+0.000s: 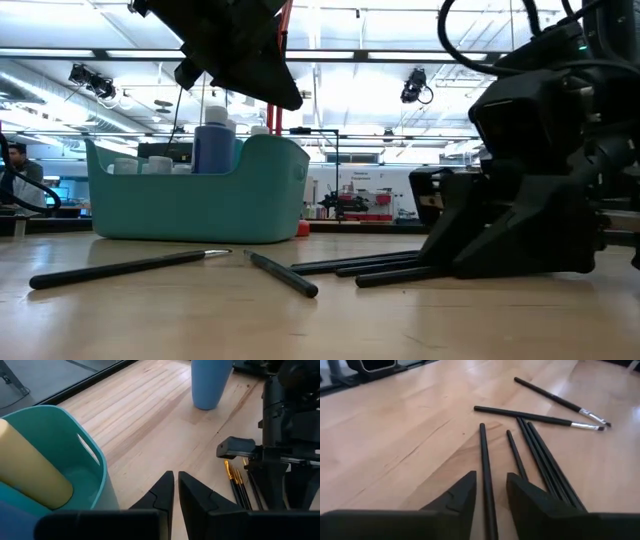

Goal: Pick & Place Paint Supplies
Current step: Put the black silver paint brush into the blue cup

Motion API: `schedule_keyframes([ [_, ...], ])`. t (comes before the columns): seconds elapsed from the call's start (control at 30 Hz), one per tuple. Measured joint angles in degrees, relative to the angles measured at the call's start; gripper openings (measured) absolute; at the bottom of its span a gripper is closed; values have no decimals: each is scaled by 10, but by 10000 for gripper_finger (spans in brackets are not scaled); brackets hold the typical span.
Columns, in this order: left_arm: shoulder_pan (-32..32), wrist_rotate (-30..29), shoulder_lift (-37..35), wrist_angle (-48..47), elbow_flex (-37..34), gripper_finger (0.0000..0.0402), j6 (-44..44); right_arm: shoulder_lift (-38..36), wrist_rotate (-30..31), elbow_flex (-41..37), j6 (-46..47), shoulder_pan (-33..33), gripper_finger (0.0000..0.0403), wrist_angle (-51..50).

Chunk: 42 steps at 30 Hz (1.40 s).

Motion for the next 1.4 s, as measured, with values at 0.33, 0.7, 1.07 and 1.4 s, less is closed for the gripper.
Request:
schedule_keyframes([
  [0.33, 0, 6, 0, 4, 0, 34, -5, -3, -19, 2, -3, -9, 77, -37],
  [0.7, 0, 3, 0, 3, 0, 33, 9, -5, -35, 0, 12, -10, 17, -13],
  [1.07, 0, 3, 0, 3, 0, 31, 14, -200, 52, 12, -2, 18, 16, -277],
  [1.4, 0, 3, 0, 4, 0, 31, 14, -372, 203, 224, -23, 34, 16, -941],
])
